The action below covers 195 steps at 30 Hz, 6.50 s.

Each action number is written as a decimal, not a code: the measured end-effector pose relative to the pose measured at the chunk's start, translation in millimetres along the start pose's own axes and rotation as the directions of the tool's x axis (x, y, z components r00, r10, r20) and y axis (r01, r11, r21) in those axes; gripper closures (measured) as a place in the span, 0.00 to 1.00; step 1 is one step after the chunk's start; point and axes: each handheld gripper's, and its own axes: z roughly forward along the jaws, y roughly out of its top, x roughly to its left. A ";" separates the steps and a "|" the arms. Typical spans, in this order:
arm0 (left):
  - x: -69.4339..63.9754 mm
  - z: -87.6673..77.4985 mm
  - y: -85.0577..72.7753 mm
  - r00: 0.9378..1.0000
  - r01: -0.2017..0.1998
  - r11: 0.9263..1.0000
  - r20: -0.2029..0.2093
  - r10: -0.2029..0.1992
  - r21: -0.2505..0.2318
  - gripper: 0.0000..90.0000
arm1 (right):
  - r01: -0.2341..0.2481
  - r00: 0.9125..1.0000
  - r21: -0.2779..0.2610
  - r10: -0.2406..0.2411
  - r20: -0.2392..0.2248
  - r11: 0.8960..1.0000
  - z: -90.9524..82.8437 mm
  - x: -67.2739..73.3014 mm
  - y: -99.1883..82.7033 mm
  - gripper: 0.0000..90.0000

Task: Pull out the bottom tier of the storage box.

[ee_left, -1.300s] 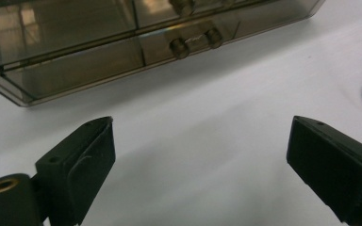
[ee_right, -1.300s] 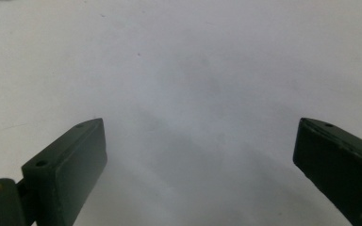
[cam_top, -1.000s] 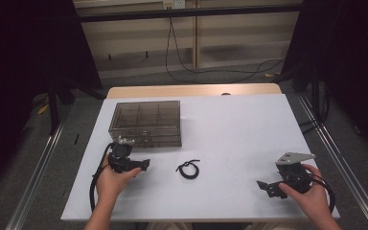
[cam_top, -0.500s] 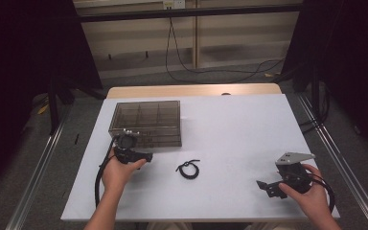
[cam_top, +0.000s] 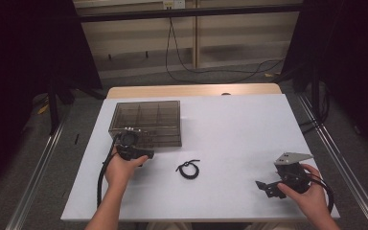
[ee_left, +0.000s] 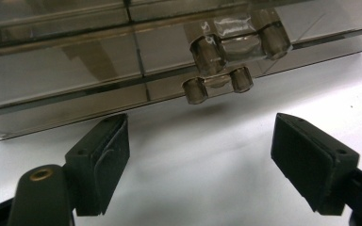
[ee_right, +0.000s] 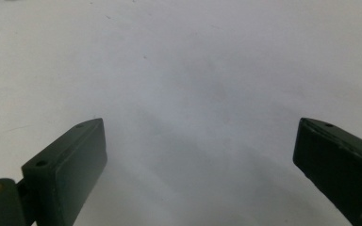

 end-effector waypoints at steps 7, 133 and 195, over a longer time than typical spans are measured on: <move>-3.1 0.0 8.4 1.000 0.024 1.000 -0.002 -0.024 -0.008 0.25 | 0.005 1.000 0.005 -0.005 0.002 1.000 0.1 0.2 0.4 0.04; -1.7 -32.3 -32.8 0.999 -0.034 0.982 0.036 0.041 -0.185 0.23 | 0.038 0.999 -0.006 -0.038 -0.038 0.999 27.0 34.7 23.4 0.04; 45.6 -48.8 -44.6 0.996 -0.060 0.968 0.053 0.075 -0.243 0.16 | 0.020 0.995 -0.063 -0.026 -0.098 0.998 101.0 97.8 108.1 0.15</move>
